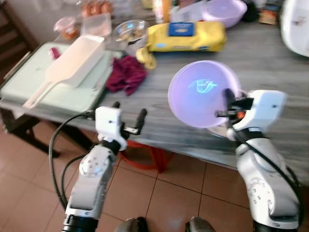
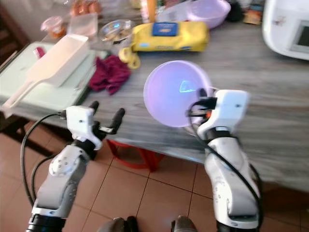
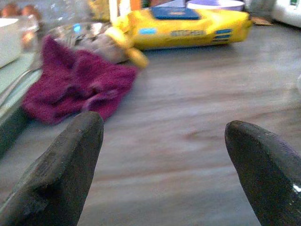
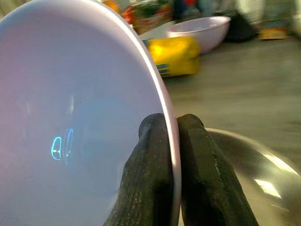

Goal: Setting the table

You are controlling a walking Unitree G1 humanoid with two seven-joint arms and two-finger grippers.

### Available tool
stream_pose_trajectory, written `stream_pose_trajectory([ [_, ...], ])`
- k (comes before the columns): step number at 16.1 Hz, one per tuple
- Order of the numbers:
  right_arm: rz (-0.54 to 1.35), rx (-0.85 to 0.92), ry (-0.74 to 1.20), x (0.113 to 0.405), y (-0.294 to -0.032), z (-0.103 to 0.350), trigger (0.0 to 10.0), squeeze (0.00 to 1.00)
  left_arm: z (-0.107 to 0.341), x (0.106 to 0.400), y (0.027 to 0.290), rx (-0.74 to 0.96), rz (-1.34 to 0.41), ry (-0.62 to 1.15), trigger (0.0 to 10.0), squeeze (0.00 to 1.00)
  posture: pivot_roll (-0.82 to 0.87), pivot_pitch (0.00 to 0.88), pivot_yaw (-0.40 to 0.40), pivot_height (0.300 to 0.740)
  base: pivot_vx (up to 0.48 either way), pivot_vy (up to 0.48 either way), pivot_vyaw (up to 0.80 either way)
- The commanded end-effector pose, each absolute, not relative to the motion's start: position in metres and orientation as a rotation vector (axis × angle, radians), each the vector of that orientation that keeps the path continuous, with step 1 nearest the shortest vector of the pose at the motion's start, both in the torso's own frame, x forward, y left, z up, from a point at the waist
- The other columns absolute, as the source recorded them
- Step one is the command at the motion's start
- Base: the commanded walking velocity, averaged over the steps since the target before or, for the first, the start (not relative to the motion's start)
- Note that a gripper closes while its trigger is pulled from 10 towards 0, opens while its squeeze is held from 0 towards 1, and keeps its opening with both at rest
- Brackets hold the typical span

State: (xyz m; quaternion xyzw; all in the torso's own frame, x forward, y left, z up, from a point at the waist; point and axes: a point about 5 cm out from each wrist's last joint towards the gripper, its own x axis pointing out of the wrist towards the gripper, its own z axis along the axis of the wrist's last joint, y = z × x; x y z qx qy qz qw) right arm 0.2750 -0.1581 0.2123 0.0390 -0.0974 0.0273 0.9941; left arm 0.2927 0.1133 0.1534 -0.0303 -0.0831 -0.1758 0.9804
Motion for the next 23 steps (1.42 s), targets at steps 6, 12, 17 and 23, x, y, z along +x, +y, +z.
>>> stream_pose_trajectory([
  [6,0.04,0.079,-0.197,0.273,-0.16,0.212,10.0,0.0,0.152,0.29,0.112,-0.05,-0.369,-0.16,10.0,0.0,-0.18,0.215,0.112,0.74,0.0,0.0,0.0],
  [12,0.037,0.083,-0.201,0.274,-0.16,0.212,10.0,0.0,0.149,0.285,0.11,-0.05,-0.422,-0.139,10.0,0.0,-0.17,0.214,0.114,0.74,0.0,0.0,0.0],
  [17,0.043,0.093,-0.168,0.293,-0.166,0.215,10.0,0.0,0.15,0.274,0.11,-0.009,-0.613,-0.14,10.0,0.0,-0.16,0.222,0.115,0.74,0.0,0.0,0.0],
  [23,0.046,0.159,-0.143,0.335,-0.165,0.237,10.0,0.0,0.151,0.266,0.109,-0.009,-0.648,-0.136,10.0,0.0,-0.13,0.237,0.108,0.74,0.0,0.0,0.0],
])
